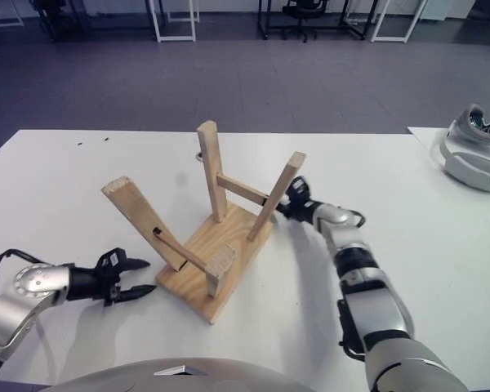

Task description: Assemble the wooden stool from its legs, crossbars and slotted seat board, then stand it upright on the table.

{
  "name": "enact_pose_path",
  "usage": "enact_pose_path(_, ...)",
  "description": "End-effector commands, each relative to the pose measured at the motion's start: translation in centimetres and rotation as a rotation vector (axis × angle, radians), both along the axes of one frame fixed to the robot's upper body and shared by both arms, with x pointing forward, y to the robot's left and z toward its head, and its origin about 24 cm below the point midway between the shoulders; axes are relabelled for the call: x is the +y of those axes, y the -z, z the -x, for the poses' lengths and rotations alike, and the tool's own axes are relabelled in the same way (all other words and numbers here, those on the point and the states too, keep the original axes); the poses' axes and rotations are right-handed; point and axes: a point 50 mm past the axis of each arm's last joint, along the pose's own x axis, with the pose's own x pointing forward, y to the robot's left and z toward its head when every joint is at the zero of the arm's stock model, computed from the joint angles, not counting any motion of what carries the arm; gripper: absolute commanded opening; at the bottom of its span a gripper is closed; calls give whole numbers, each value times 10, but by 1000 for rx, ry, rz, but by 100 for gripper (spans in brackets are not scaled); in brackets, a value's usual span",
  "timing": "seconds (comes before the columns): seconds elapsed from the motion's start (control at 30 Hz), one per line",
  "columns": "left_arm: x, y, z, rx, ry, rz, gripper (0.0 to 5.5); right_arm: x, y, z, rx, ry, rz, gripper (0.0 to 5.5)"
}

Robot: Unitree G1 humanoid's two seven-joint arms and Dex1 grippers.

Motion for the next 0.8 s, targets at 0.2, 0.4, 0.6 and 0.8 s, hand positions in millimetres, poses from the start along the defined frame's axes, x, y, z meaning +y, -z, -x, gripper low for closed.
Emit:
enact_pose_path(0.2, 9, 21, -58, -158, -387, 67, 307, -51, 8, 63, 4, -212, 18, 278)
enact_pose_path(0.4, 38, 10, -18, -193, -430, 18, 307, -75, -7, 92, -87, 87, 123, 278)
enact_pose_path(0.6, 3, 15, 34, -59, -319, 19, 307, -25, -10, 141, 22, -43, 60, 278)
enact_pose_path(0.8, -32, 8, 28, -56, -284, 134, 307, 11, -19, 146, 55, -189, 18, 278)
